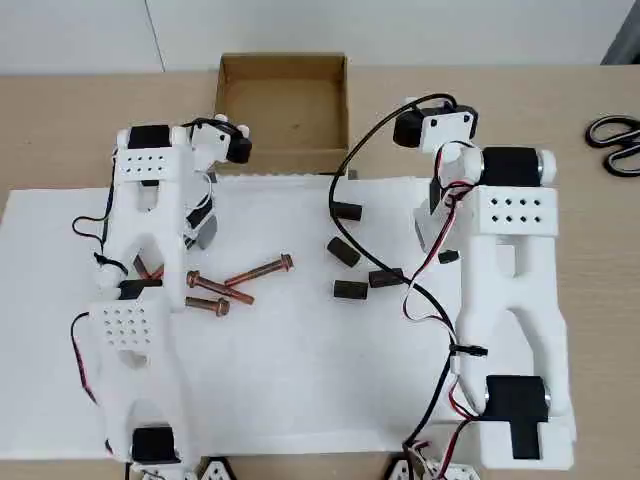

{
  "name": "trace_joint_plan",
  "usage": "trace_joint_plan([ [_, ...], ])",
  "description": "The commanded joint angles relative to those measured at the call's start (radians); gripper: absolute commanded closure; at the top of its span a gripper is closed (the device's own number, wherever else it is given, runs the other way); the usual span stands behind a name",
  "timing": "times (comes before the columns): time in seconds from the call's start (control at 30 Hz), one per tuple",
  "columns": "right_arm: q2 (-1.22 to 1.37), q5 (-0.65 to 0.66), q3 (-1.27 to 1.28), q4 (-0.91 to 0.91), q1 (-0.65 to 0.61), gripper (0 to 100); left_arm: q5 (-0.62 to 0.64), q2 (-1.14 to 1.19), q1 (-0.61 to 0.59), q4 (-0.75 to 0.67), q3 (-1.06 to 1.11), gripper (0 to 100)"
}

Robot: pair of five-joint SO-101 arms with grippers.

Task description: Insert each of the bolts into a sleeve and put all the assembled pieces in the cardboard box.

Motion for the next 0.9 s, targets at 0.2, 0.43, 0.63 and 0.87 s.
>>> trace_joint_plan([
  [0.2,-0.039,0.009,-0.005,-0.012,0.007,99.5,-0.003,-0.014,0.012,0.026,-0.002,84],
  [0.43,-0.039,0.011,-0.005,-0.01,0.008,99.5,-0.002,-0.018,0.014,0.028,-0.002,84],
  [0.63,-0.039,0.011,-0.005,-0.008,0.01,99.5,-0.002,-0.023,0.005,0.029,-0.002,84],
  [0.87,-0.039,0.011,-0.005,-0.008,0.01,99.5,0.002,-0.023,-0.005,0.031,0.007,84],
])
